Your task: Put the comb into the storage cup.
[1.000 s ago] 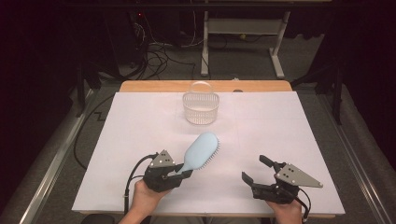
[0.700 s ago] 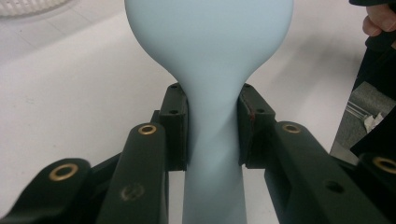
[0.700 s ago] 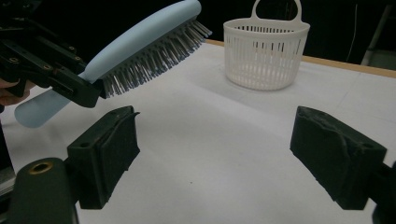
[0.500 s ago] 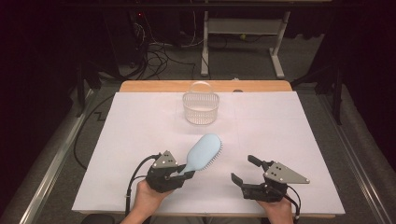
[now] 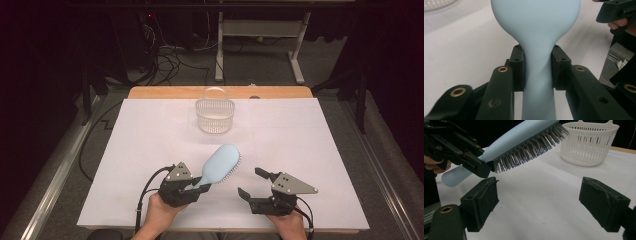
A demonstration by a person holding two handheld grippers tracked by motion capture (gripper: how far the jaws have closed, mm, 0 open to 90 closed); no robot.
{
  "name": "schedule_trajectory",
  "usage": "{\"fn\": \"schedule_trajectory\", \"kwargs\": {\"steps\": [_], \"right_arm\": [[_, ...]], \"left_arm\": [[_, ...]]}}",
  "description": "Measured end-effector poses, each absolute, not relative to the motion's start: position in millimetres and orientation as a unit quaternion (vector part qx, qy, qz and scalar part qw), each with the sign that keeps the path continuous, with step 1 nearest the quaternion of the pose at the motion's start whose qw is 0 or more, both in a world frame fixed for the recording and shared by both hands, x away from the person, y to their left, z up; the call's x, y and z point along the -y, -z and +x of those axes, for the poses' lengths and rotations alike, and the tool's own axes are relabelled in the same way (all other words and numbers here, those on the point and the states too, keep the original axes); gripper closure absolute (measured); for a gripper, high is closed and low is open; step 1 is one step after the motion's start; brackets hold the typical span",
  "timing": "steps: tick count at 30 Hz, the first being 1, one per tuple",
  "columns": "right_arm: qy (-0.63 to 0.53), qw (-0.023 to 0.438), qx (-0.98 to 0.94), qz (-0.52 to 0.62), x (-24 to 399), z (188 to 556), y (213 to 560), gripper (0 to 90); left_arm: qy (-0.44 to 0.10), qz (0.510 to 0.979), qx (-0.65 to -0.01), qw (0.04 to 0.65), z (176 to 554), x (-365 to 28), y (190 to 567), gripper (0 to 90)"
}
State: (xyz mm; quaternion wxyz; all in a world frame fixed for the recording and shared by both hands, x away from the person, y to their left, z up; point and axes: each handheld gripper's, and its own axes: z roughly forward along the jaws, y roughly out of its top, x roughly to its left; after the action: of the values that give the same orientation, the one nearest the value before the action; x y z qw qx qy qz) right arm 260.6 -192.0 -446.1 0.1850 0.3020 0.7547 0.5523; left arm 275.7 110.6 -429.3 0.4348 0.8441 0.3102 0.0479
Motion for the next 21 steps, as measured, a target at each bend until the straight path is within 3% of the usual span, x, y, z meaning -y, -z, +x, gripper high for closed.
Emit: {"fn": "schedule_trajectory", "kwargs": {"steps": [21], "right_arm": [[-0.555, 0.135, -0.765, 0.298, 167.3, 272.3, 448.6, 15.9]], "left_arm": [[-0.056, 0.849, -0.303, 0.428, 273.3, -104.8, 430.6, 67.2]]}}
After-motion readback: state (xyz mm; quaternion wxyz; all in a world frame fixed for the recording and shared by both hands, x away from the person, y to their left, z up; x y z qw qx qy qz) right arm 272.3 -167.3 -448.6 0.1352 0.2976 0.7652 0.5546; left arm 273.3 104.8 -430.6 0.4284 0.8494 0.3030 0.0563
